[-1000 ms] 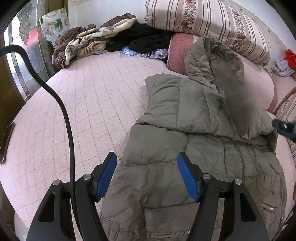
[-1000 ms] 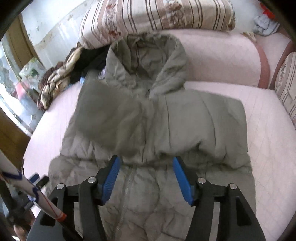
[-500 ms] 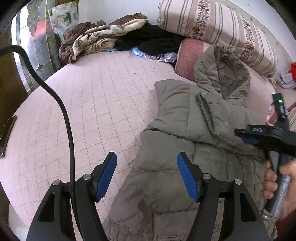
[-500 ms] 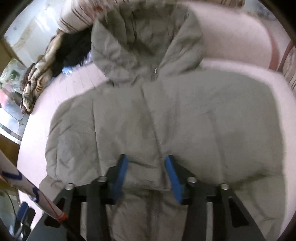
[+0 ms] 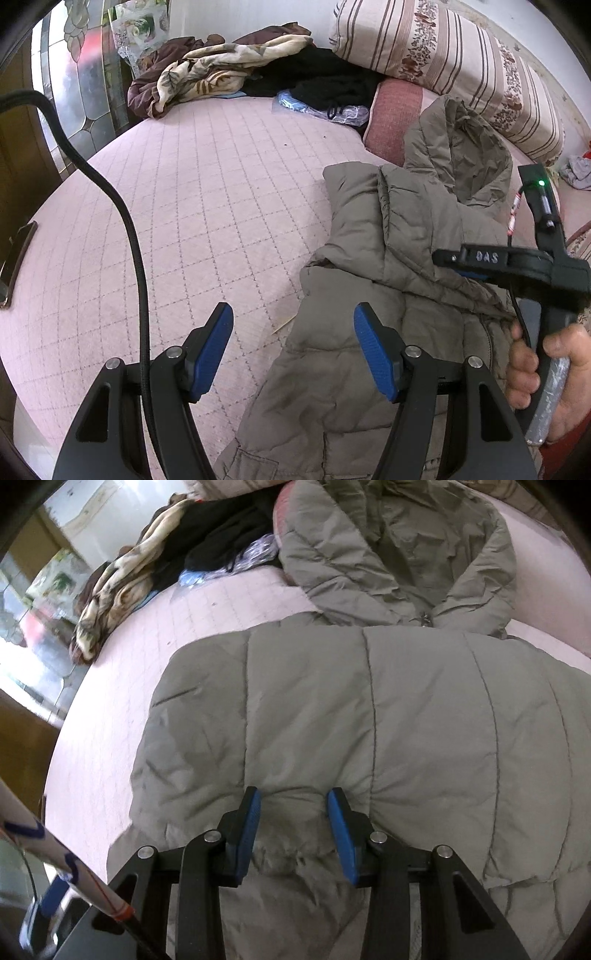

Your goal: Fold large clothes

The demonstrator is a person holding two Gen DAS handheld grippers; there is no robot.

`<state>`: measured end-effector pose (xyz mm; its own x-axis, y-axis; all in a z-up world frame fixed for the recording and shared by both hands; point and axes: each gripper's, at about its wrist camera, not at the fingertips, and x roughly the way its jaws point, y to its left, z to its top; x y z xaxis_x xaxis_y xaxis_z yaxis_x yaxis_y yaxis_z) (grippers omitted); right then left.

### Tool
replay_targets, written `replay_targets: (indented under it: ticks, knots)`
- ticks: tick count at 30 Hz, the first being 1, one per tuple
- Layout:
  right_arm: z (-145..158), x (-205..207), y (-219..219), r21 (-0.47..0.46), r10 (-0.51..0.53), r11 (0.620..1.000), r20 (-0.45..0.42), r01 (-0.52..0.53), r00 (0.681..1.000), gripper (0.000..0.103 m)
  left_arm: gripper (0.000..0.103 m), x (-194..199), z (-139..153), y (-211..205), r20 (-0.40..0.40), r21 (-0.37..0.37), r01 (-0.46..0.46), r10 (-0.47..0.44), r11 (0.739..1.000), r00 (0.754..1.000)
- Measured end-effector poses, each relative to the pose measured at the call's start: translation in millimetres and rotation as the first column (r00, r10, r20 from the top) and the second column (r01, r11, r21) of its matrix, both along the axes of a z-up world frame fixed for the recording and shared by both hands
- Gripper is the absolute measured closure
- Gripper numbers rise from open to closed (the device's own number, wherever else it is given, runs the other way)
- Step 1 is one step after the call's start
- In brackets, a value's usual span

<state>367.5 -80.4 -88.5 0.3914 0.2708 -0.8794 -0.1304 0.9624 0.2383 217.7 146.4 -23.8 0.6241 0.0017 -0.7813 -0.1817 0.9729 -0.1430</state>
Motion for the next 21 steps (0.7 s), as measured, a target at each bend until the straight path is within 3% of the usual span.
replay_targets:
  ticks: [3, 8, 14, 18, 21]
  knots:
    - [4.4, -6.0, 1.7, -0.010, 0.039, 0.999, 0.003, -0.039, 0.999, 0.060, 0.036, -1.1, 0.7, -4.0, 0.002, 0.015, 0.008, -0.008, 1.000, 1.000]
    - [18.4, -33.3, -4.7, -0.006, 0.002, 1.000, 0.065, -0.002, 0.998, 0.060, 0.036, -2.4, 1.5, -8.4, 0.014, 0.058, 0.006, -0.006, 0.998, 1.000]
    - [22.9, -81.3, -16.8, -0.125, 0.014, 0.992, 0.123, 0.001, 0.992, 0.055, 0.036, -4.3, 2.4, -8.6, 0.020, 0.058, 0.015, -0.016, 0.998, 1.000]
    - [42.3, -105.8, -44.0, -0.154, -0.058, 0.983, 0.235, 0.096, 0.970, 0.053, 0.036, -10.0, 3.6, -9.8, 0.033, 0.055, 0.020, -0.022, 0.998, 0.999]
    - [49.7, -96.6, -61.3, -0.174, -0.127, 0.969, 0.267, 0.177, 0.955, 0.049, 0.036, -11.3, 2.8, -14.0, 0.031, 0.053, 0.033, -0.035, 0.998, 0.999]
